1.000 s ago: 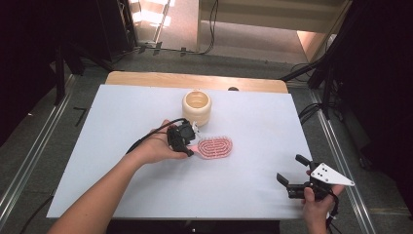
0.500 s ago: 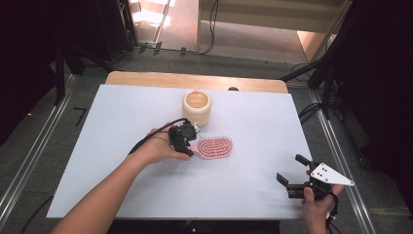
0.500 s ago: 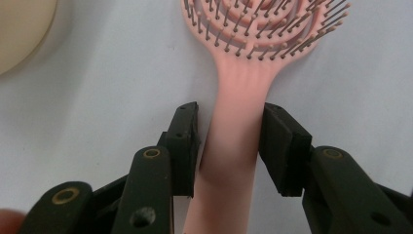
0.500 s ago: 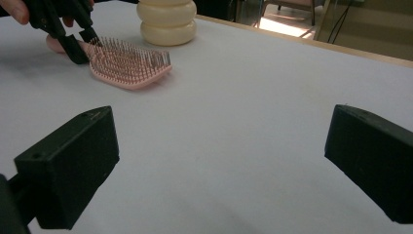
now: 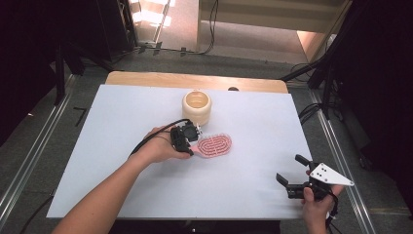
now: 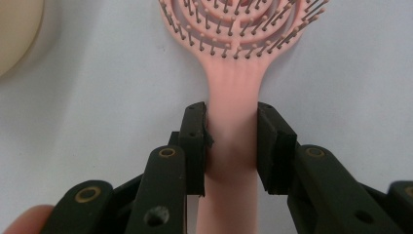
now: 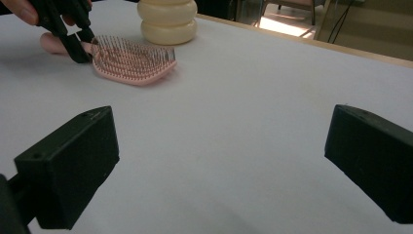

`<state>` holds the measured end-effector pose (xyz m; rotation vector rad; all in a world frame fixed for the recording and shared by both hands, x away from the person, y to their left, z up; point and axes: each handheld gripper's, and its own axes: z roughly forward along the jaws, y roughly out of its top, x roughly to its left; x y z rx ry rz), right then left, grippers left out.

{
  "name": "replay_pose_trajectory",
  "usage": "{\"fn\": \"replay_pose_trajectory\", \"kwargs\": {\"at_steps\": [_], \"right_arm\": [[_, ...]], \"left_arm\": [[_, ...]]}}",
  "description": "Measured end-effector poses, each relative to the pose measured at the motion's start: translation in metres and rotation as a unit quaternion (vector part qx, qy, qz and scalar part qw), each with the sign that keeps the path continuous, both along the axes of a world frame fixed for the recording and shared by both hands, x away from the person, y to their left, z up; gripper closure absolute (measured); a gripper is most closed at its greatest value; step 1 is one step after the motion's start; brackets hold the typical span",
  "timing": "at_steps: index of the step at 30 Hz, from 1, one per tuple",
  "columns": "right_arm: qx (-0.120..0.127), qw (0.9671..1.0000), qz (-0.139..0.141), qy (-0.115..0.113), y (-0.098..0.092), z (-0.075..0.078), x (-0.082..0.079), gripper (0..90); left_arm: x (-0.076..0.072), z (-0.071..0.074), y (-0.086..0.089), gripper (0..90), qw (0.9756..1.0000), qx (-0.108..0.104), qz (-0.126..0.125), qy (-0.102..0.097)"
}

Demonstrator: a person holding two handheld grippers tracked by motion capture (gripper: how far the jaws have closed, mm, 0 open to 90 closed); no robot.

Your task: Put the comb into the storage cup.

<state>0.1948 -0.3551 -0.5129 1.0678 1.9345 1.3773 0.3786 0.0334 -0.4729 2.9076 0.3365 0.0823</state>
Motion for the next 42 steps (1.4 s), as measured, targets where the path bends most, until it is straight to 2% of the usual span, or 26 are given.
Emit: {"fn": "replay_pose_trajectory", "kwargs": {"at_steps": [3, 6, 10, 13, 15, 17, 25, 30, 32, 37, 38, 42], "right_arm": [[0.002, 1.0000, -0.001, 0.000, 0.000, 0.000, 0.000, 0.0], [0.003, 1.0000, 0.007, 0.006, 0.000, 0.000, 0.003, 0.0], [-0.011, 0.9998, 0.011, 0.011, 0.003, 0.002, 0.003, 0.0], [-0.014, 0.9997, 0.015, 0.011, 0.005, 0.002, 0.004, 0.0], [-0.012, 0.9997, 0.016, 0.012, 0.006, 0.003, 0.005, 0.0], [0.003, 0.9996, 0.022, 0.014, 0.007, 0.004, 0.006, 0.0], [0.025, 0.9985, 0.047, 0.018, 0.017, 0.012, 0.011, 0.0], [0.028, 0.9978, 0.057, 0.019, 0.022, 0.015, 0.014, 0.0], [0.028, 0.9974, 0.063, 0.019, 0.028, 0.018, 0.015, 0.0], [0.020, 0.9963, 0.081, 0.023, 0.039, 0.022, 0.019, 0.0], [0.021, 0.9961, 0.083, 0.023, 0.041, 0.022, 0.019, 0.0], [0.019, 0.9959, 0.085, 0.025, 0.043, 0.019, 0.020, 0.0]], "left_arm": [[-0.001, 0.000, -0.001, 69.3, 1.0000, 0.004, -0.001, -0.004], [0.000, 0.001, 0.000, 69.4, 1.0000, -0.001, 0.001, 0.002], [0.001, 0.001, 0.001, 69.4, 1.0000, -0.003, 0.002, 0.005], [-0.001, 0.001, 0.000, 69.5, 1.0000, 0.001, 0.001, 0.000], [0.000, 0.002, 0.001, 69.5, 1.0000, 0.002, -0.003, 0.004], [-0.001, 0.002, 0.003, 69.5, 0.9999, -0.010, 0.001, 0.005], [-0.001, 0.005, 0.007, 69.6, 0.9998, -0.017, 0.006, -0.002], [-0.001, 0.007, 0.008, 69.6, 0.9997, -0.022, 0.012, -0.004], [-0.001, 0.006, 0.009, 69.5, 0.9998, -0.020, 0.008, -0.007], [-0.003, 0.004, 0.009, 69.4, 0.9999, -0.013, 0.004, 0.005], [-0.003, 0.003, 0.009, 69.3, 1.0000, -0.006, -0.004, -0.001], [-0.002, 0.001, 0.011, 69.0, 0.9999, -0.014, 0.004, 0.003]]}}
